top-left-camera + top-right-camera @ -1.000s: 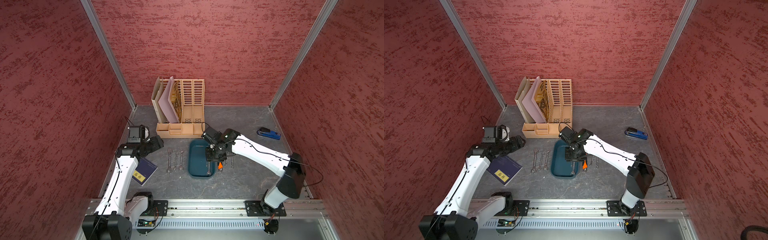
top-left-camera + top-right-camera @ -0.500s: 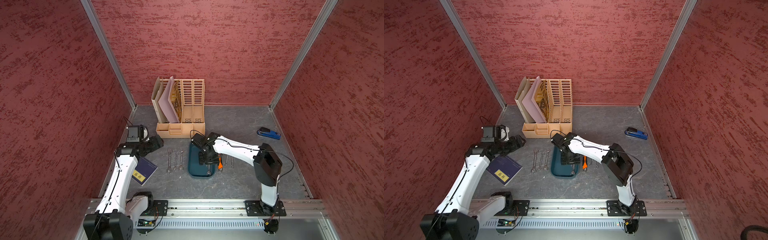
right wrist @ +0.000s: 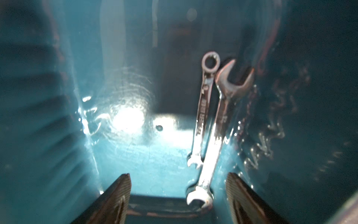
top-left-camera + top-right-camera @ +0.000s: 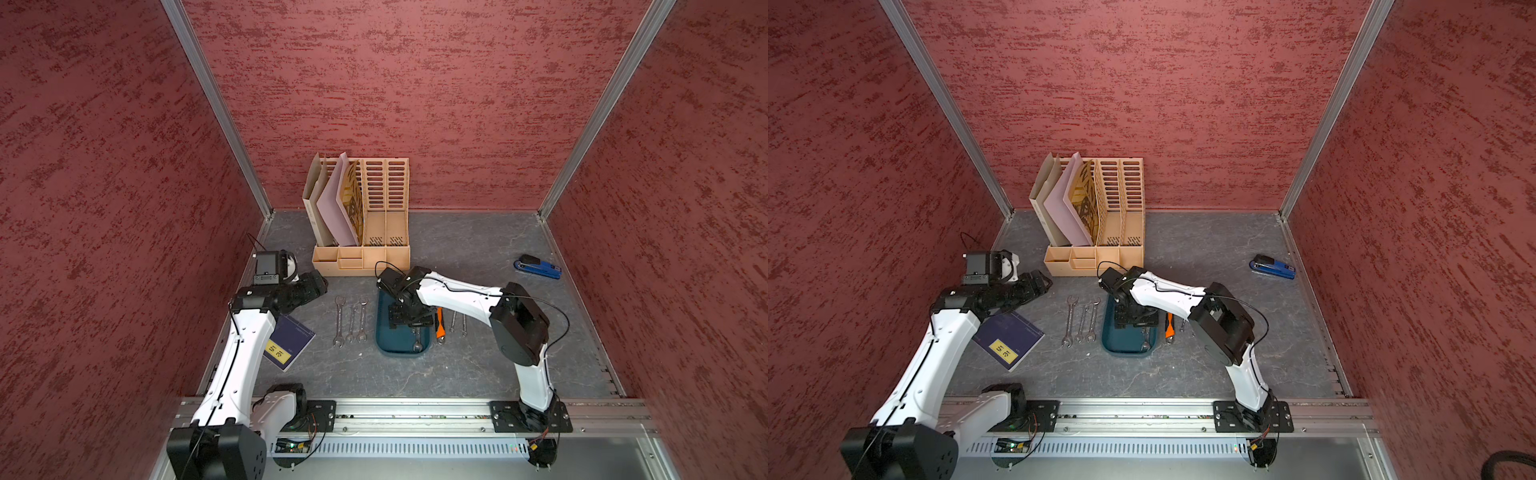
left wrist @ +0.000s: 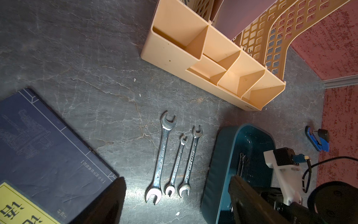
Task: Take out the wrench from the storage box
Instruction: Adjust the wrench in the storage box.
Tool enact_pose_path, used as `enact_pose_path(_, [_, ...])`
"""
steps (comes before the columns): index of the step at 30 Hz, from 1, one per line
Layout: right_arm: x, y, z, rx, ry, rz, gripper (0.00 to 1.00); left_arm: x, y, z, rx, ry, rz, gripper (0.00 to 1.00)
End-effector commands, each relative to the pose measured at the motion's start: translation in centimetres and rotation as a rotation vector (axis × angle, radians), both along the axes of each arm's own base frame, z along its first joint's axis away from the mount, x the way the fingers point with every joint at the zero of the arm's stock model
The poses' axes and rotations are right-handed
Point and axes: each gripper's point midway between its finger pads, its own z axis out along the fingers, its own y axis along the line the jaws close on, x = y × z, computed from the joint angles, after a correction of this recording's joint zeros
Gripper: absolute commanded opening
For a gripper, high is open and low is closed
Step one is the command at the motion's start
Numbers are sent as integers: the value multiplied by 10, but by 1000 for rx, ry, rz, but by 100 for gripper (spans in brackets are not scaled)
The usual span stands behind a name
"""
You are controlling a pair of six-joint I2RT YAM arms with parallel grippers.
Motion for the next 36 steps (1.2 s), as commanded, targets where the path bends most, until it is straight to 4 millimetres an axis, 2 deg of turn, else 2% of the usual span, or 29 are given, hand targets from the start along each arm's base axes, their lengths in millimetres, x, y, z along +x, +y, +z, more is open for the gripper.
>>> enact_pose_path(1, [15,0,-1,-29,-38,-16,86,2,-1,-2,-7,-7,-23,86])
enact_pose_path(13, [23,11,-22,-17,5,-34,90,5,-6,-1,-43,-15,-51,85])
enact_pose_path(19, [25,31,-25,71,10,-17,87,5,-7,-1,-50,-22,-55,85])
enact_pose_path(22, [27,45,-19,122,-8,26,85,6,-9,-2,-61,-18,-61,85])
enact_pose_path(26, [29,49,-8,122,-35,49,85,6,-10,-4,-68,-9,-67,85])
enact_pose_path(31, [32,38,10,83,-71,54,80,6,-11,-3,-71,-16,-71,85])
enact_pose_path(36, [32,22,24,32,-102,59,71,6,-11,-3,-72,-15,-73,85])
